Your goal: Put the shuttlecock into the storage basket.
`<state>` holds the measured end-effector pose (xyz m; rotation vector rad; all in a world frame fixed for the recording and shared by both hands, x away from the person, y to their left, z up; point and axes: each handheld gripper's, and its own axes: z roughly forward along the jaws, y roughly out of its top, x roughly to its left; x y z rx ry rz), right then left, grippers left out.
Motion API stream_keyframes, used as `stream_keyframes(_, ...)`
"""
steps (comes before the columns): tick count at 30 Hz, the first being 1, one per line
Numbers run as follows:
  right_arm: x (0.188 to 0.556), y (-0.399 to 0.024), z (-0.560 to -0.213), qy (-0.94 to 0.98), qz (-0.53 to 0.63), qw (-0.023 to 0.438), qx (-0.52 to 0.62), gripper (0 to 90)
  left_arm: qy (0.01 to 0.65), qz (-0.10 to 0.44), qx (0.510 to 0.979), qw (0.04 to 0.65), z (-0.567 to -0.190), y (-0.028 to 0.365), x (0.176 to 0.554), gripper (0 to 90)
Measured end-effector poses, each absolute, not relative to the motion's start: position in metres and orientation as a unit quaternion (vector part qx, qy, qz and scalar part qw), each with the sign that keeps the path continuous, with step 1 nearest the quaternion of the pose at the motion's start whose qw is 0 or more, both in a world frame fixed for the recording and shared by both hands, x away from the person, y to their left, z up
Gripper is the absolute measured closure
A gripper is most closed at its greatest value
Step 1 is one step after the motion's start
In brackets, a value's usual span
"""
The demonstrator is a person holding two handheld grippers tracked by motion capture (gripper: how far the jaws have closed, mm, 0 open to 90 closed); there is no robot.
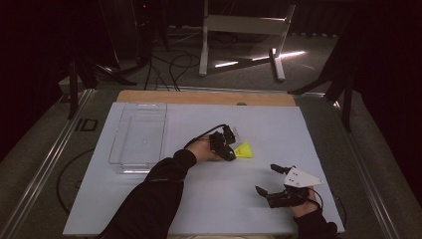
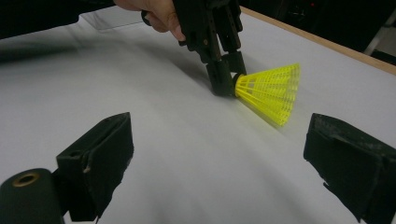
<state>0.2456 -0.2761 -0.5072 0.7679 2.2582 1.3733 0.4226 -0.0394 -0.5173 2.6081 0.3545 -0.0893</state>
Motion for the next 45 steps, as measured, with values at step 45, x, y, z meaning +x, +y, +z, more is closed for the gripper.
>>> stream_keyframes(45, 0.246, -0.277, -0.507, 0.805, 0.487, 0.198, 0.275, 8.4, 0.147, -0.034, 0.962, 0.227, -0.447, -0.007, 0.407, 66.2)
